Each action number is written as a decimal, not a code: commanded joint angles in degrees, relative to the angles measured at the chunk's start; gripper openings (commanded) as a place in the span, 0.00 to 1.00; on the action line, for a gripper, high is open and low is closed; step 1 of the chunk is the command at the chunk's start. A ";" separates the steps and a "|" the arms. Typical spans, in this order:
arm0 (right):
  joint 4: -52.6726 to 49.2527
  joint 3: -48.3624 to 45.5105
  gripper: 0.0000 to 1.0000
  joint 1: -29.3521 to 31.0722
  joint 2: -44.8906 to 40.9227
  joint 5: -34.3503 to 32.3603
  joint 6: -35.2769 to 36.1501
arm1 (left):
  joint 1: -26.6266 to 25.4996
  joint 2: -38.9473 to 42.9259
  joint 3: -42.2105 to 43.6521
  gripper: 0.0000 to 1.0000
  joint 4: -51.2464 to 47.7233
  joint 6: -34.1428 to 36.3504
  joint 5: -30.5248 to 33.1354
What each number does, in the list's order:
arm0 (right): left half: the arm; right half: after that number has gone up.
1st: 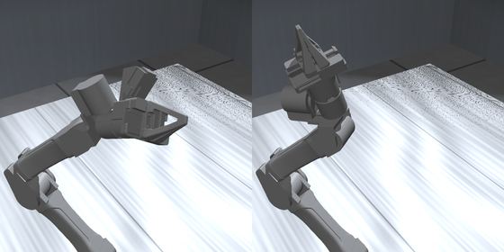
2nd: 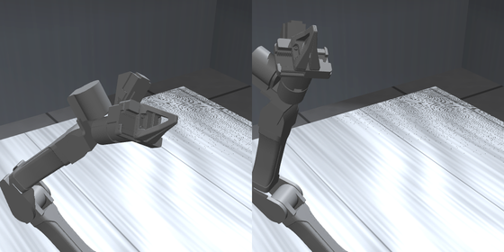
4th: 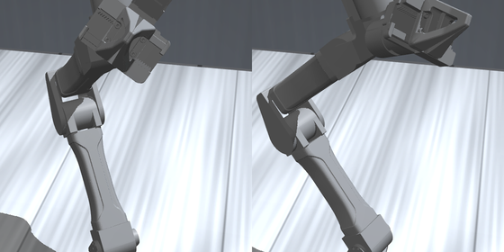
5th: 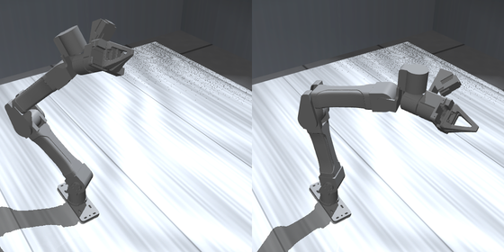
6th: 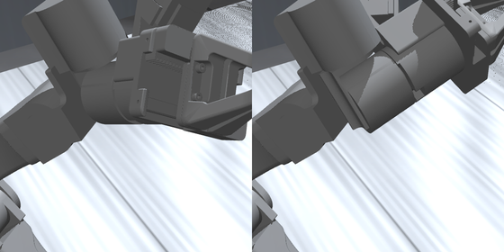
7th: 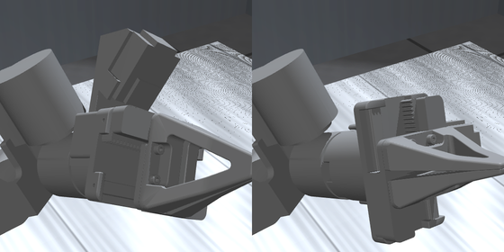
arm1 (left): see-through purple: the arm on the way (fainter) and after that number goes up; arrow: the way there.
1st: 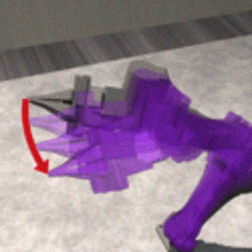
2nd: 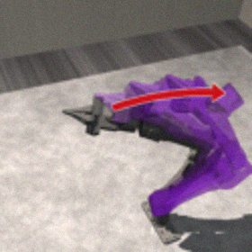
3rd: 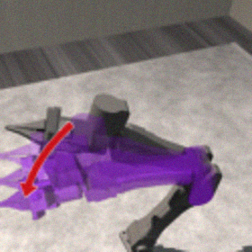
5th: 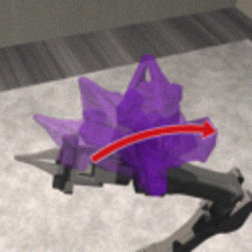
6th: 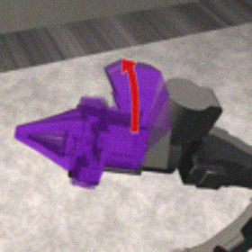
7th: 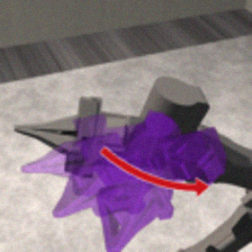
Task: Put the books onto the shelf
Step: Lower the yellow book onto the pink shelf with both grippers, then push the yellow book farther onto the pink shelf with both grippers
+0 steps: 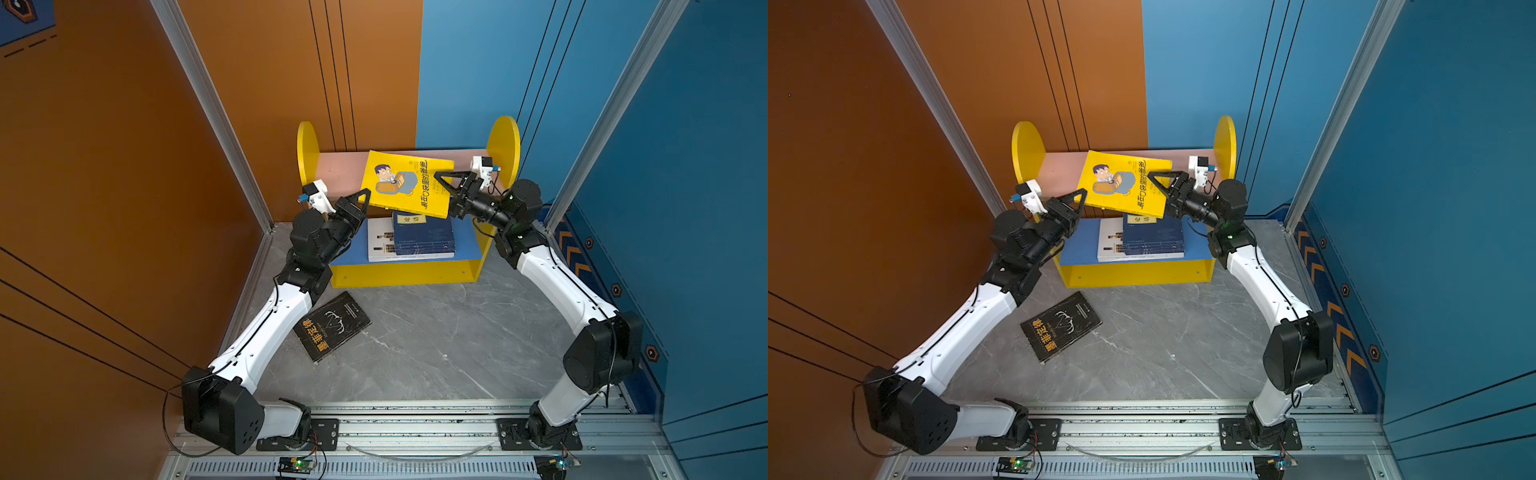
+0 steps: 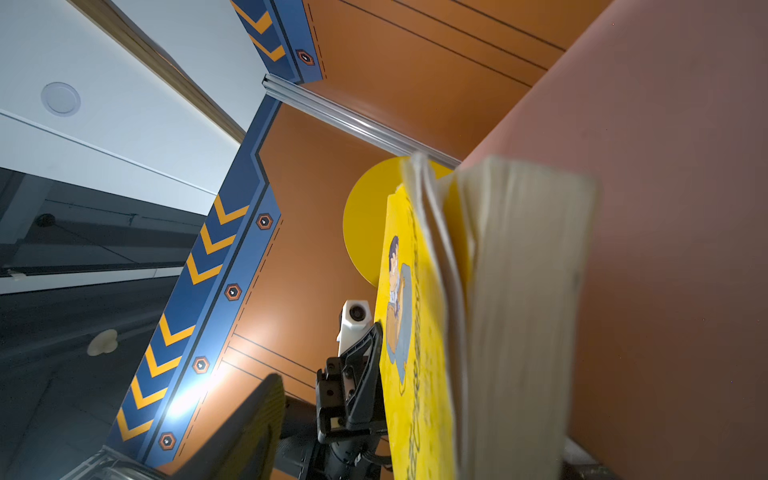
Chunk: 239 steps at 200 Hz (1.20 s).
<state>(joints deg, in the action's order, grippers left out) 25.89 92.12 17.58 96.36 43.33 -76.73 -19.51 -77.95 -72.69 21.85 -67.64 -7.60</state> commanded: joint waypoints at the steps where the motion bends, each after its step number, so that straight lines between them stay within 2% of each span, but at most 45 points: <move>1: -5.20 4.69 0.78 -0.18 -0.76 -8.07 9.13 | -0.69 -2.27 -2.90 0.00 3.73 -0.83 9.52; 39: -22.02 8.50 0.79 0.19 -2.01 -22.01 22.91 | -1.89 -5.55 -6.37 0.00 3.86 -1.29 13.59; 56: -26.07 8.90 0.79 0.62 -2.66 -27.54 27.32 | -2.01 -6.81 -9.20 0.00 1.53 1.15 14.20; 134: -28.40 10.24 0.77 4.83 -1.90 -34.54 39.56 | -4.71 -8.97 -11.81 0.00 -1.71 3.08 17.43; 196: -31.03 12.47 0.77 7.09 -1.11 -36.20 44.30 | -6.00 -9.67 -12.72 0.00 -4.30 2.62 14.97; 239: -32.80 12.63 0.76 8.67 -1.37 -41.11 47.83 | -6.14 -10.15 -13.07 0.00 -5.34 1.94 13.47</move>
<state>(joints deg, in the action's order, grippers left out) -4.56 102.91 25.26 94.87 6.59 -32.82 -24.88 -87.24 -83.35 17.28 -67.20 8.14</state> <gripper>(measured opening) 0.764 0.153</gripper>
